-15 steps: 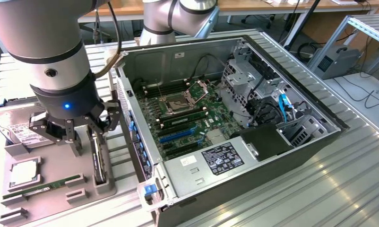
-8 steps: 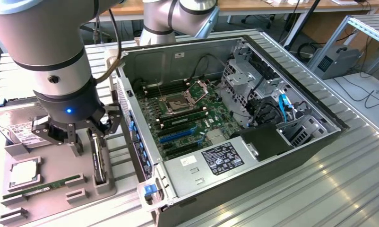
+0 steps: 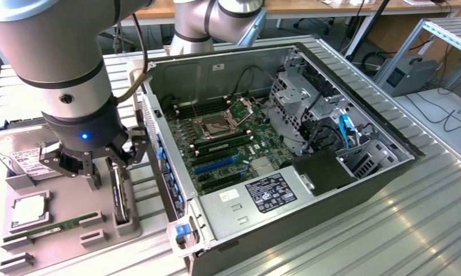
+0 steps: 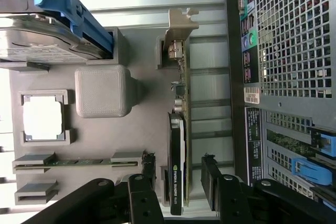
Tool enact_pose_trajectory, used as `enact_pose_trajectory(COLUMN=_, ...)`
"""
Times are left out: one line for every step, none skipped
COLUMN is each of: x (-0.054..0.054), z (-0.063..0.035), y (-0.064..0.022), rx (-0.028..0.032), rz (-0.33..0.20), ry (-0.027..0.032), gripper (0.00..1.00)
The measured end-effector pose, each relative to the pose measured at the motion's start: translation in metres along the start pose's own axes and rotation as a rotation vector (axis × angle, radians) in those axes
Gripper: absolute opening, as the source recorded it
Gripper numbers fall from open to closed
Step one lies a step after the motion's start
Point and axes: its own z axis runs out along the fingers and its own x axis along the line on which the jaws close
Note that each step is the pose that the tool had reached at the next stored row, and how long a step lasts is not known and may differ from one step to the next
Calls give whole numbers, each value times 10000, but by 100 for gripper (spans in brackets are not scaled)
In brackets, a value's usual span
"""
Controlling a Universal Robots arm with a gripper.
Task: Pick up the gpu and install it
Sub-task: 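Pick up the gpu and move the gpu toward the slot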
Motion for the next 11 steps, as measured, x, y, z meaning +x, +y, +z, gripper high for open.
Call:
enact_pose_trajectory(x=0, z=2, y=0, rx=0, rz=0, ry=0, gripper=48)
enact_pose_trajectory(x=0, z=4, y=0, rx=0, rz=1, ry=0, gripper=48)
enact_pose_trajectory(x=0, z=6, y=0, rx=-1, rz=0, ry=0, gripper=48)
enact_pose_trajectory(x=1, z=34, y=-1, rx=0, rz=0, ry=0, gripper=48)
enact_pose_trajectory(x=2, z=58, y=-1, rx=0, rz=0, ry=0, gripper=48)
enact_pose_trajectory(x=2, z=60, y=-1, rx=0, rz=0, ry=0, gripper=48)
enact_pose_trajectory(x=2, z=61, y=-1, rx=0, rz=1, ry=0, gripper=48)
enact_pose_trajectory(x=2, z=63, y=-1, rx=0, rz=0, ry=0, gripper=48)
enact_pose_trajectory(x=2, z=65, y=-1, rx=0, rz=0, ry=1, gripper=48)
enact_pose_trajectory(x=2, z=67, y=-1, rx=0, rz=0, ry=0, gripper=48)
enact_pose_trajectory(x=2, z=69, y=-1, rx=0, rz=0, ry=0, gripper=48)
